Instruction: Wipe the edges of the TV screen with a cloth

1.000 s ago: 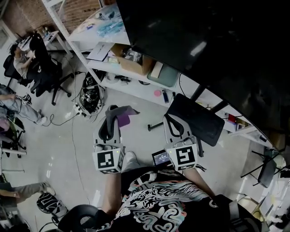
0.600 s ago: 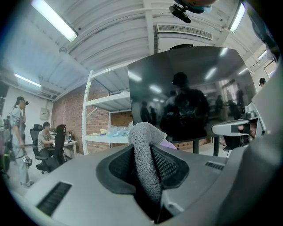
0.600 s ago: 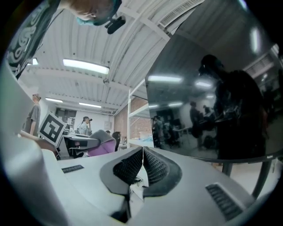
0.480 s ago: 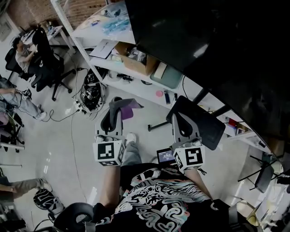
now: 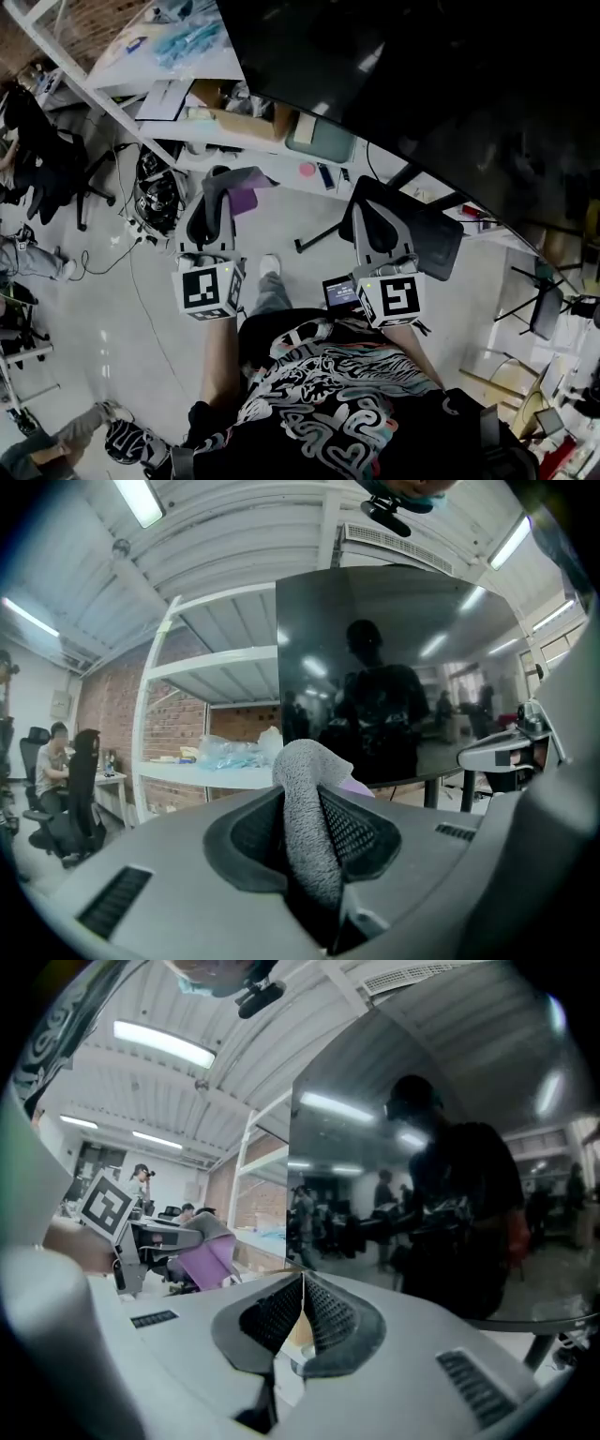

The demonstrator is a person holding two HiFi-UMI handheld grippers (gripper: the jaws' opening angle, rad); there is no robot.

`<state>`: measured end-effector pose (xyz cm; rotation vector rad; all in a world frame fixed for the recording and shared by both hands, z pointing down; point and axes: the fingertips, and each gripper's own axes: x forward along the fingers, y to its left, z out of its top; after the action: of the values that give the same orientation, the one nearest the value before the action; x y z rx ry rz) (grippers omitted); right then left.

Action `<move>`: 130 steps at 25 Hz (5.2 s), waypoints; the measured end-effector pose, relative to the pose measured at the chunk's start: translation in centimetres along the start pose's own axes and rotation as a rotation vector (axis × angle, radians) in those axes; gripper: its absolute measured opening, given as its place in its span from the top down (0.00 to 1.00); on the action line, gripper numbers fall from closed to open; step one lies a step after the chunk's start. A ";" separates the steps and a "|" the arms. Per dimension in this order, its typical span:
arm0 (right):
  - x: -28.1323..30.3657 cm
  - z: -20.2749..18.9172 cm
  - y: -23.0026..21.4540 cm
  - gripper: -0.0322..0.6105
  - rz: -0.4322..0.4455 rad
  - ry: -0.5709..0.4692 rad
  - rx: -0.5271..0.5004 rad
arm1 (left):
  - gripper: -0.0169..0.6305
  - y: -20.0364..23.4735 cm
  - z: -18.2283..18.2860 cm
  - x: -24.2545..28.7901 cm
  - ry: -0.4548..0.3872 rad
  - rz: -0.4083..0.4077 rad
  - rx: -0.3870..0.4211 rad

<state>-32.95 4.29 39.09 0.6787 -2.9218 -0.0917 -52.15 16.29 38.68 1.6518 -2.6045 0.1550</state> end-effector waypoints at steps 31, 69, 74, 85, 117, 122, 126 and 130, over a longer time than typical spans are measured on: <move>15.2 0.8 -1.0 0.90 -0.280 0.044 0.054 | 0.82 4.1 -4.3 23.8 0.116 -0.372 0.086; 16.0 -0.2 -0.6 0.90 -0.350 0.102 0.054 | 0.82 2.6 -3.8 26.5 0.126 -0.418 0.192; 15.4 -0.9 -0.5 0.90 -0.350 0.144 0.055 | 0.82 2.4 -3.6 26.4 0.121 -0.414 0.204; 14.5 -0.4 -0.9 0.90 -0.366 0.101 0.059 | 0.82 1.3 -3.1 25.7 0.111 -0.428 0.213; 11.3 -1.7 -2.9 0.90 -0.456 0.164 0.083 | 0.82 -3.2 -3.0 25.0 0.109 -0.538 0.197; 10.9 -1.6 -3.2 0.90 -0.464 0.157 0.089 | 0.82 -3.8 -3.0 24.8 0.111 -0.546 0.194; 10.4 -1.7 -3.5 0.90 -0.472 0.155 0.094 | 0.82 -4.3 -2.9 24.5 0.111 -0.552 0.193; 10.1 -2.1 -3.6 0.90 -0.477 0.160 0.091 | 0.82 -4.6 -2.9 24.5 0.113 -0.562 0.194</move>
<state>-40.00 -3.44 42.08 1.3176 -2.5674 0.0456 -58.44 -7.31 44.25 2.2844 -1.9994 0.4632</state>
